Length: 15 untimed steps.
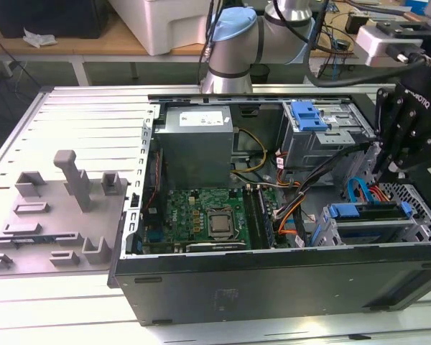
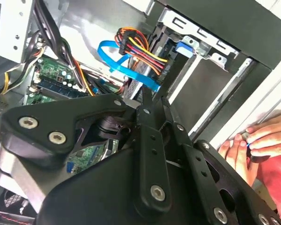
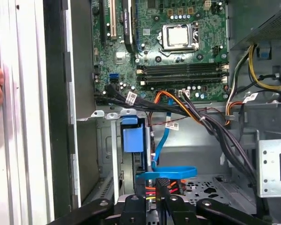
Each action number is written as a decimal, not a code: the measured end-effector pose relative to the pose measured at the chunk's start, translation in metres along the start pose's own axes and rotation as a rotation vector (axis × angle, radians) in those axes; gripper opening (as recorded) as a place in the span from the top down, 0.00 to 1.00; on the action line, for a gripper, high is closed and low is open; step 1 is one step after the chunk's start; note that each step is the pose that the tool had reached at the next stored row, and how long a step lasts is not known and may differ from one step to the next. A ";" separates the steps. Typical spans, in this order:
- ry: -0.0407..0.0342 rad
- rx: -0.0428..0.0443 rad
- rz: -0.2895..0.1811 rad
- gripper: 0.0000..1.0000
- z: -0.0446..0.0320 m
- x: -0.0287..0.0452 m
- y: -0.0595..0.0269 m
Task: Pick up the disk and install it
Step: 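Insert the second disk wire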
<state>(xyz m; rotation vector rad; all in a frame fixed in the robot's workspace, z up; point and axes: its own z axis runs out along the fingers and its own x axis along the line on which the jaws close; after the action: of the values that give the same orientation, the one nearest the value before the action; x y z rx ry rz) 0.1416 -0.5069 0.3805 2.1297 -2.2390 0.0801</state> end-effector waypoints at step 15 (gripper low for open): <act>0.0011 0.0231 0.002 0.89 -0.0014 -0.0178 0.0475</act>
<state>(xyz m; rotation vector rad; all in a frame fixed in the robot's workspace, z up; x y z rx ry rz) 0.0950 -0.4868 0.3806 2.1387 -2.2503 0.1077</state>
